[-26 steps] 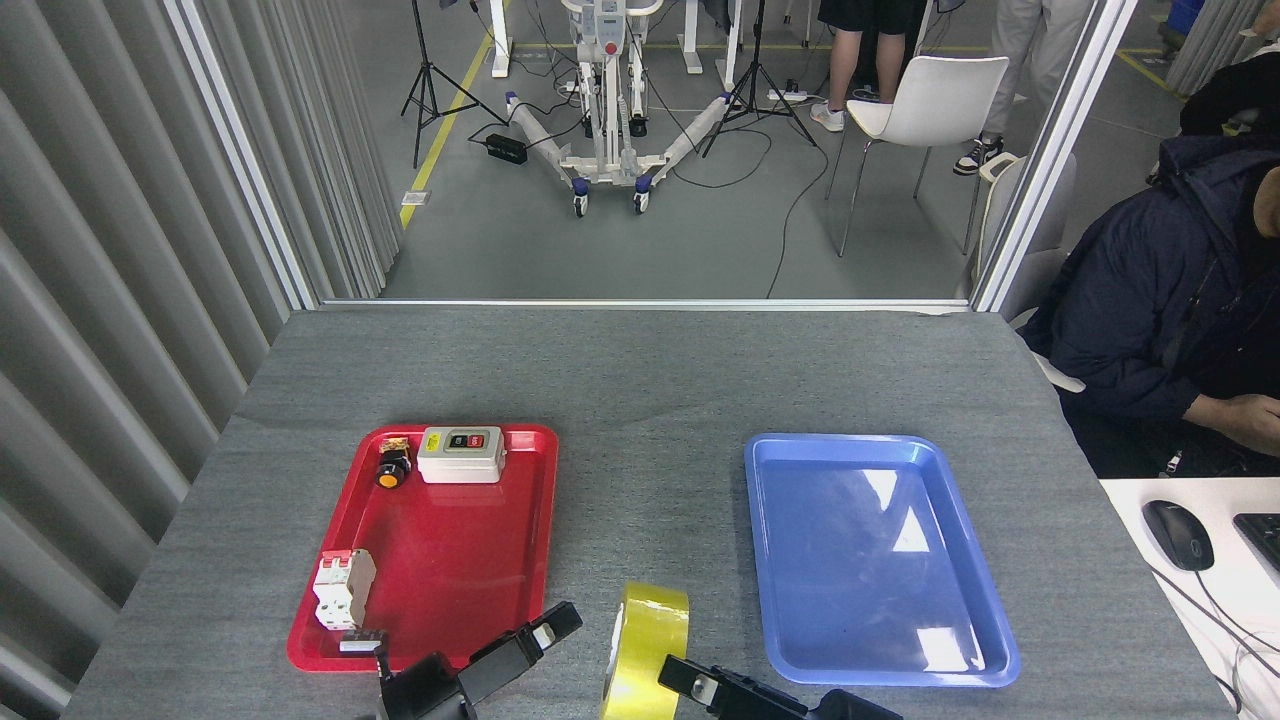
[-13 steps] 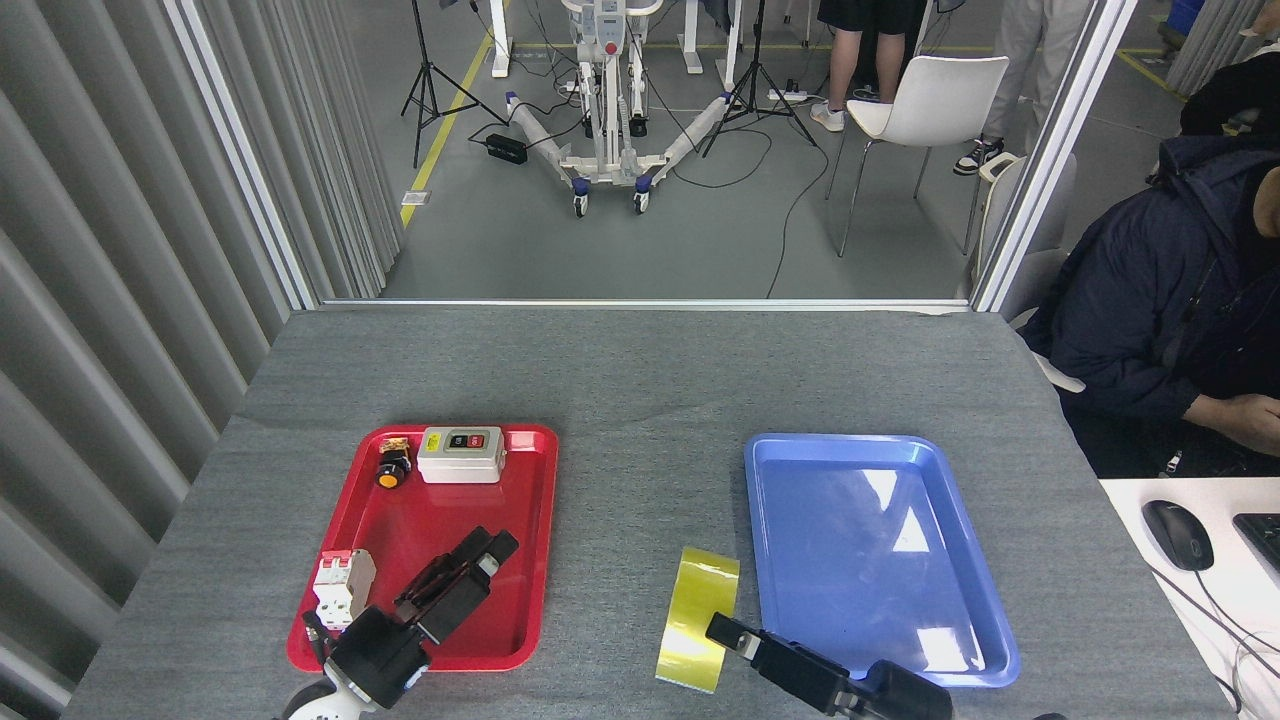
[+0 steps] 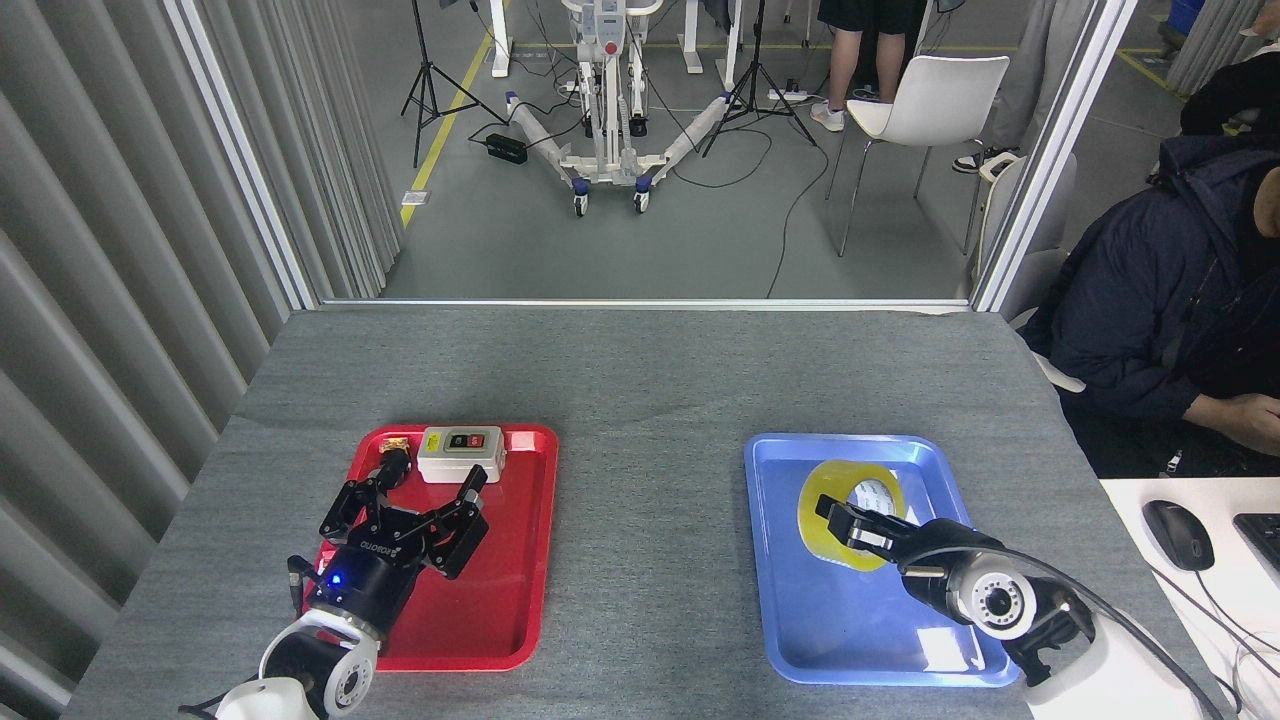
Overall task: Place and move tape with both arms
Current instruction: 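Carry the tape roll with the right gripper into the blue tray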
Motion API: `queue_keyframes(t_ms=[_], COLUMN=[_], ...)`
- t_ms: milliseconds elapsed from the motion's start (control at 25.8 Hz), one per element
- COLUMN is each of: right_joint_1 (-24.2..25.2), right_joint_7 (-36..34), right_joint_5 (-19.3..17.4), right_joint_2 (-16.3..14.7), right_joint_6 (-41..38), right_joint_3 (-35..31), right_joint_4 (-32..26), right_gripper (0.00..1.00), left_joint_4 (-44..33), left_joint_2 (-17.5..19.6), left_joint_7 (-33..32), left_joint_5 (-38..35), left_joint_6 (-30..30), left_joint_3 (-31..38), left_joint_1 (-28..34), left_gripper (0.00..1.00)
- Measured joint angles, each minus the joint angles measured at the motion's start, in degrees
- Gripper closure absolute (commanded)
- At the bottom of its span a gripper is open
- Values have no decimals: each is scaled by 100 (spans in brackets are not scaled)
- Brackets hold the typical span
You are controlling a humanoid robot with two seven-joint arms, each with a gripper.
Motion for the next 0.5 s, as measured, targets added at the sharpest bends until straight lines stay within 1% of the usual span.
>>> queue_keyframes(t_ms=[116, 232, 387, 504], right_joint_1=[-677, -1184, -1700, -2045], right_joint_7=[545, 895, 1219, 1462], right_joint_5=[119, 16, -115, -225], right_joint_2=[-125, -154, -154, -70], right_joint_6=[625, 940, 1236, 1550], right_joint_3=[646, 1076, 1503, 1821], right_joint_4=[509, 1002, 1449, 1728], right_gripper=[98, 98, 98, 98], left_joint_4=[-34, -78, -57, -4], left_joint_2=[-5, -7, -41, -67], left_joint_7=[47, 54, -59, -401], left_joint_5=[-822, -1393, -1607, -1638], left_joint_6=[206, 471, 655, 932], left_joint_3=[-6, -7, -3, 0], left_joint_1=[-1, -2, 37, 54], left_gripper=[0, 0, 0, 0])
